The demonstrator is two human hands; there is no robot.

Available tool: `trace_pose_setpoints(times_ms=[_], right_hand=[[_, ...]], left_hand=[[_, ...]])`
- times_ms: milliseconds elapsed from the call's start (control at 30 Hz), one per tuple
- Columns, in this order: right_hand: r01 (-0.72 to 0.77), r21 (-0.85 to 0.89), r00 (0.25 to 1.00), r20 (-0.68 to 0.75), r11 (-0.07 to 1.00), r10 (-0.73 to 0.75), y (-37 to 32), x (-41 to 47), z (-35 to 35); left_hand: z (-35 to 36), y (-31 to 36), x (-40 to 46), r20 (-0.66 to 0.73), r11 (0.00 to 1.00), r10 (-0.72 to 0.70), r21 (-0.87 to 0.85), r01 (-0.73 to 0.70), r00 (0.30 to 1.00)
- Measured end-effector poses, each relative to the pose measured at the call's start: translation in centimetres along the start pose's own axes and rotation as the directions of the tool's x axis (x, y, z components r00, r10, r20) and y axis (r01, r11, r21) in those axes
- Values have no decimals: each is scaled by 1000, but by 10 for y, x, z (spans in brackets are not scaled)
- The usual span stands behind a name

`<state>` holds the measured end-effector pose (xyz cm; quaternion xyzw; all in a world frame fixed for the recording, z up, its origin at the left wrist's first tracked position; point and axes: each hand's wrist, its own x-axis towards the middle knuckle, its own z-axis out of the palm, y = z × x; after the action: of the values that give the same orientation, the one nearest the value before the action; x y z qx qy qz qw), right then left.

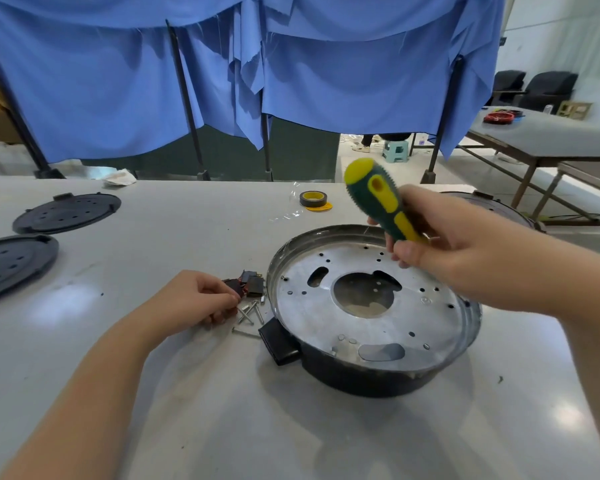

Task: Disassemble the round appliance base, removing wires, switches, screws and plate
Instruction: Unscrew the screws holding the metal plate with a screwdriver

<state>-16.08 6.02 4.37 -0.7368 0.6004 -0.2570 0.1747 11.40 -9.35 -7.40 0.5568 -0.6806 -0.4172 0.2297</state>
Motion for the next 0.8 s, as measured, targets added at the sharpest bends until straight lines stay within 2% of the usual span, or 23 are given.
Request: trace_pose_setpoints(times_ms=[267, 400, 500, 567, 667, 800], right_hand=[[-86, -215, 966, 223, 973, 134, -12, -1, 23], [-50, -365, 917, 352, 930, 187, -13, -5, 31], [-55, -410, 886, 400, 910, 233, -13, -3, 35], [-46, -437, 876, 414, 898, 246, -11, 0, 42], [-8, -435, 892, 404, 901, 203, -8, 1, 50], [13, -327, 910, 395, 945, 124, -11, 3, 45]], left_hand=[[12, -1, 1, -2, 965, 163, 206, -159, 987], [20, 6, -2, -62, 907, 286, 338, -249, 956], [25, 15, -8, -94, 888, 373, 324, -326, 923], [29, 21, -13, -31, 885, 393, 282, -369, 919], [35, 24, -18, 72, 892, 382, 230, -388, 921], [35, 25, -19, 102, 910, 352, 195, -366, 930]])
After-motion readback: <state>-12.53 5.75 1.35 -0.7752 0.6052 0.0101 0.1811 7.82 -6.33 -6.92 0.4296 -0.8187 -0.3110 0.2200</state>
